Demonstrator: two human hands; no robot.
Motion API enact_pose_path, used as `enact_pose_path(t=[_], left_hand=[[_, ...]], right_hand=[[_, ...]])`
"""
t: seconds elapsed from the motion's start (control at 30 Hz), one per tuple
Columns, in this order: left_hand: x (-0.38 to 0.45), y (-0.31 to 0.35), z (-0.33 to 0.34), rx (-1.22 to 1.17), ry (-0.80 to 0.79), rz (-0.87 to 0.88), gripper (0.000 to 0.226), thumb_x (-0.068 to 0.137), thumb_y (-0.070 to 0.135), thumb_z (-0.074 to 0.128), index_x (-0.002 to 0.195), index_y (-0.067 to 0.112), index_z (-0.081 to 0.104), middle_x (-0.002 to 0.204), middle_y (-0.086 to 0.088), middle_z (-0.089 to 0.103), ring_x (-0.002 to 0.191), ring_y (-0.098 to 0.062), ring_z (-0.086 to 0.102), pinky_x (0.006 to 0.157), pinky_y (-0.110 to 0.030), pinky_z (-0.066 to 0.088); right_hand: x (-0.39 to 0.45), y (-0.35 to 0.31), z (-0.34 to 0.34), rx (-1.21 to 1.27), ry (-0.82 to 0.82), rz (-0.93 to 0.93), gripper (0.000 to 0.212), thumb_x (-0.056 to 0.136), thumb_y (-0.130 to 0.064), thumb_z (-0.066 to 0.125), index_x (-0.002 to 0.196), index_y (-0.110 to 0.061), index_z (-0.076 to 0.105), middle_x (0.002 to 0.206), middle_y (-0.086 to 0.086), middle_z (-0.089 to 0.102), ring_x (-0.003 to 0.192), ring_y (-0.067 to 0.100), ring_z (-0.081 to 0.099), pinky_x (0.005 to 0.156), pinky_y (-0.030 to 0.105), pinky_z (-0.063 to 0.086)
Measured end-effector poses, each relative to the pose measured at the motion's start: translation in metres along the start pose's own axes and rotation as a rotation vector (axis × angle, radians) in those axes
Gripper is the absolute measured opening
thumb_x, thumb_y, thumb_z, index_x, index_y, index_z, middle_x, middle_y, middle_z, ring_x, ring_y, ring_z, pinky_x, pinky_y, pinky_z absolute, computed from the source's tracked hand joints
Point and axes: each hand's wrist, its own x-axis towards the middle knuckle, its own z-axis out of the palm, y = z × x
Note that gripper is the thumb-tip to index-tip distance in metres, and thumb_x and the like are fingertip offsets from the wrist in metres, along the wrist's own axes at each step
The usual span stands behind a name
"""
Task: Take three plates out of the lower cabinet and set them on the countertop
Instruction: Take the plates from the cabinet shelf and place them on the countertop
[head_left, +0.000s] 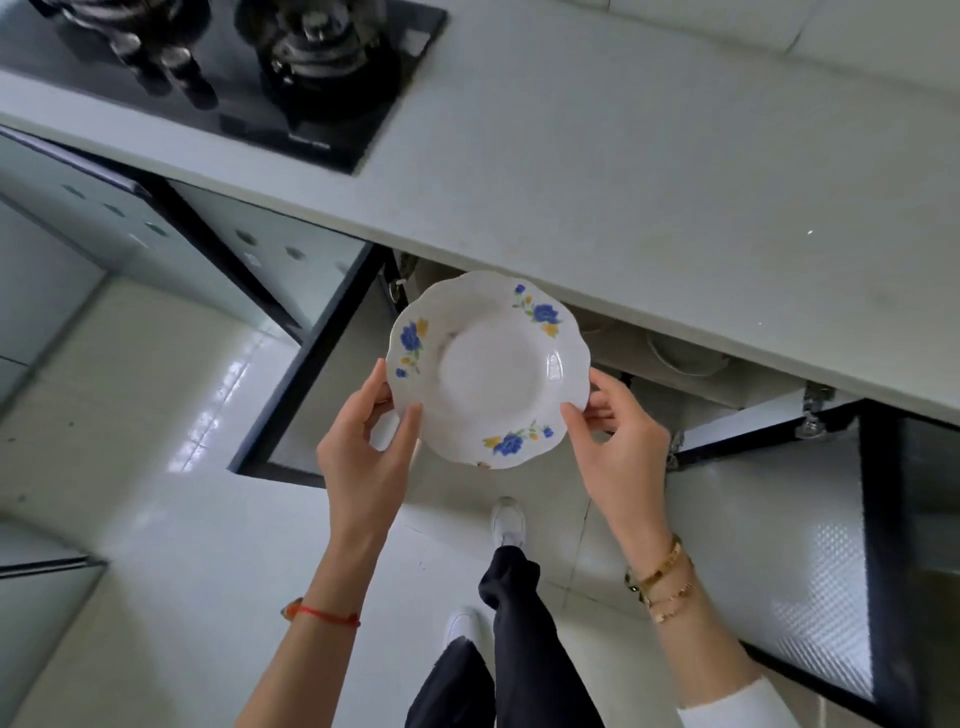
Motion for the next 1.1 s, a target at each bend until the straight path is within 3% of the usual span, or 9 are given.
enact_pose_path(t=[0.17,0.3,0.4,0.53,0.77,0.97,1.03,1.1], left_hand=[[0.022,0.049,0.009,0.007,-0.007,0.020,0.054,0.085,0.007,0.070,0.137,0.018,0.055,0.114,0.020,0.066,0.105,-0.002,0.065,0.095,-0.021,0.051],[0.049,0.077,0.028,0.004,-0.027,0.061,0.053,0.085,0.006,0.069,0.135,0.021,0.056,0.109,0.021,0.069,0.099,0.003,0.066,0.089,-0.011,0.050],[0.073,0.094,0.046,0.002,-0.066,0.078,0.051,0.086,0.007,0.068,0.131,0.029,0.059,0.101,0.025,0.070,0.094,-0.001,0.067,0.085,-0.012,0.052],[0.105,0.112,0.072,-0.018,-0.073,0.071,0.050,0.086,0.007,0.068,0.133,0.021,0.058,0.109,0.014,0.071,0.100,-0.005,0.068,0.091,-0.025,0.055],[0.165,0.131,0.110,0.027,-0.084,0.090,0.048,0.086,0.009,0.069,0.130,0.026,0.059,0.112,0.020,0.068,0.099,0.001,0.066,0.092,-0.021,0.053],[0.236,0.130,0.138,0.082,-0.121,0.114,0.048,0.086,0.010,0.070,0.132,0.019,0.059,0.115,0.013,0.068,0.098,0.000,0.066,0.089,-0.017,0.052],[0.263,0.128,0.148,0.091,-0.131,0.106,0.048,0.085,0.010,0.070,0.131,0.019,0.060,0.115,0.010,0.069,0.099,-0.003,0.067,0.089,-0.021,0.053],[0.292,0.125,0.158,0.102,-0.149,0.095,0.048,0.085,0.010,0.070,0.131,0.020,0.060,0.114,0.007,0.070,0.099,-0.006,0.067,0.090,-0.025,0.054]], right_hand=[[0.026,-0.032,-0.028,0.018,0.030,0.008,0.038,0.085,-0.016,0.070,0.122,-0.020,0.062,0.081,-0.023,0.063,0.079,-0.005,0.062,0.071,0.002,0.046],[0.062,-0.044,-0.045,0.025,0.048,0.002,0.036,0.085,-0.013,0.070,0.119,-0.018,0.063,0.081,-0.023,0.063,0.077,-0.007,0.062,0.070,0.001,0.046],[0.093,-0.049,-0.056,0.027,0.065,-0.012,0.036,0.085,-0.012,0.070,0.120,-0.016,0.063,0.081,-0.024,0.062,0.078,-0.010,0.062,0.067,-0.001,0.045],[0.137,-0.051,-0.067,0.017,0.070,-0.004,0.035,0.085,-0.015,0.070,0.120,-0.016,0.063,0.080,-0.021,0.063,0.076,-0.008,0.063,0.067,-0.002,0.044],[0.210,-0.052,-0.070,-0.014,0.063,-0.007,0.033,0.085,-0.018,0.070,0.118,-0.017,0.063,0.080,-0.012,0.064,0.074,-0.002,0.063,0.066,-0.001,0.045],[0.277,-0.049,-0.054,-0.035,0.071,0.016,0.032,0.085,-0.017,0.071,0.116,-0.014,0.065,0.077,-0.013,0.062,0.070,-0.004,0.060,0.064,-0.002,0.043],[0.301,-0.048,-0.045,-0.050,0.086,0.034,0.030,0.085,-0.016,0.070,0.114,-0.014,0.065,0.076,-0.011,0.063,0.069,-0.002,0.061,0.065,0.003,0.046],[0.325,-0.047,-0.034,-0.055,0.098,0.058,0.029,0.084,-0.016,0.070,0.113,-0.015,0.065,0.078,-0.005,0.067,0.070,0.006,0.064,0.070,0.016,0.053]])
